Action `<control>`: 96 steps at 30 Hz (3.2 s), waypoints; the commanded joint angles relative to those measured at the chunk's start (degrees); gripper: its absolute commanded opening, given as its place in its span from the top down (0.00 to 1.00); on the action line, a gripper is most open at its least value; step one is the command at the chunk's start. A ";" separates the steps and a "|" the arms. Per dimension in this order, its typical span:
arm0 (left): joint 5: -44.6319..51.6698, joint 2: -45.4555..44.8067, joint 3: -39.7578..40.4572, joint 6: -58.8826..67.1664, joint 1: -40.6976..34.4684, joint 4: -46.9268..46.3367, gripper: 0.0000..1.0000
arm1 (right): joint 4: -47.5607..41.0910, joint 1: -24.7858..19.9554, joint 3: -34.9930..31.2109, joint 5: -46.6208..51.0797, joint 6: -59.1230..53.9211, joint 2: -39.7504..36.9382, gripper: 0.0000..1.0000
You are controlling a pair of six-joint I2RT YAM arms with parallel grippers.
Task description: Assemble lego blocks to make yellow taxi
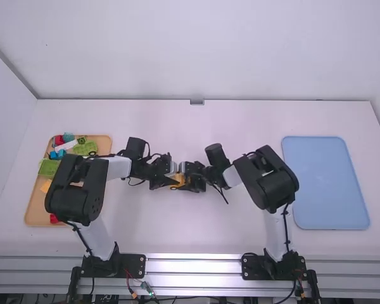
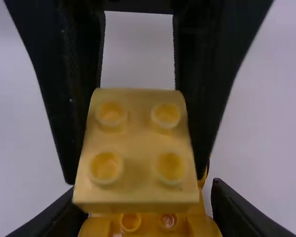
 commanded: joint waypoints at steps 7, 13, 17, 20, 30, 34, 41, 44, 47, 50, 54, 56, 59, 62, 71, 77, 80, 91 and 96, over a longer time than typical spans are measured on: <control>0.63 0.37 -0.28 -0.22 -0.09 0.09 0.98 | -3.02 -0.79 -0.13 4.04 0.31 1.31 0.54; -0.02 0.46 -0.33 -0.22 -0.09 -0.11 0.98 | -3.26 -0.87 -0.11 3.93 0.31 1.31 0.54; -0.02 0.48 -0.33 -0.17 -0.07 0.04 0.98 | -3.41 -1.27 -0.11 3.93 0.31 1.31 0.54; -0.02 0.92 -0.33 -0.20 -0.07 0.42 0.98 | -3.43 -1.25 -0.11 3.89 0.31 1.31 0.54; -0.85 1.29 -0.61 -0.20 -0.07 1.73 0.98 | -4.33 -1.25 -0.11 3.89 -1.18 1.31 0.53; 0.02 1.90 -0.74 -0.22 -0.09 2.73 0.98 | -4.26 -1.25 -0.11 3.89 -1.18 1.31 0.53; 1.29 3.34 -0.74 -0.22 0.87 3.63 0.98 | -4.26 -1.25 -0.11 3.89 -1.14 1.31 0.53; 0.66 3.34 -0.74 -0.22 1.05 3.52 0.98 | -4.26 -1.25 -0.11 3.91 -1.16 1.31 0.53; 0.20 3.34 -0.74 -0.22 1.11 3.08 0.98 | -4.24 -1.25 -0.11 3.91 -1.18 1.31 0.53; 0.20 3.34 -0.74 -0.20 1.03 3.06 0.93 | -4.24 -1.01 -0.11 3.89 -1.18 1.31 0.53; 0.00 3.34 -0.74 -0.20 0.72 3.48 0.71 | -4.26 -1.22 -0.11 3.89 -1.18 1.31 0.52; -0.02 3.34 -0.74 -0.22 0.68 3.82 0.64 | -4.26 -0.94 -0.11 3.89 -1.16 1.31 0.52; 0.02 3.34 -0.74 -0.20 0.70 4.09 0.63 | -4.26 -0.72 -0.11 3.89 -1.16 1.31 0.52; -0.02 3.34 -0.74 -0.20 0.72 4.02 0.62 | -4.22 -0.81 -0.11 3.89 -1.18 1.31 0.52; 0.11 3.34 -0.66 -0.20 1.09 4.02 0.94 | -4.24 -0.81 -0.11 3.89 -1.20 1.31 0.52; -1.46 3.34 -0.68 -0.20 1.11 4.26 0.95 | -4.24 -0.81 -0.11 3.91 -1.18 1.31 0.52; -1.36 3.34 -0.70 -0.17 0.94 4.09 0.88 | -4.24 -0.81 -0.11 3.89 -1.18 1.31 0.52; -1.18 3.32 -0.63 -0.22 0.68 3.96 0.58 | -4.26 -0.72 -0.11 3.91 -1.18 1.31 0.52; 2.47 3.15 -0.22 -0.20 1.40 3.74 0.46 | -4.24 -0.72 -0.11 3.91 -1.18 1.31 0.51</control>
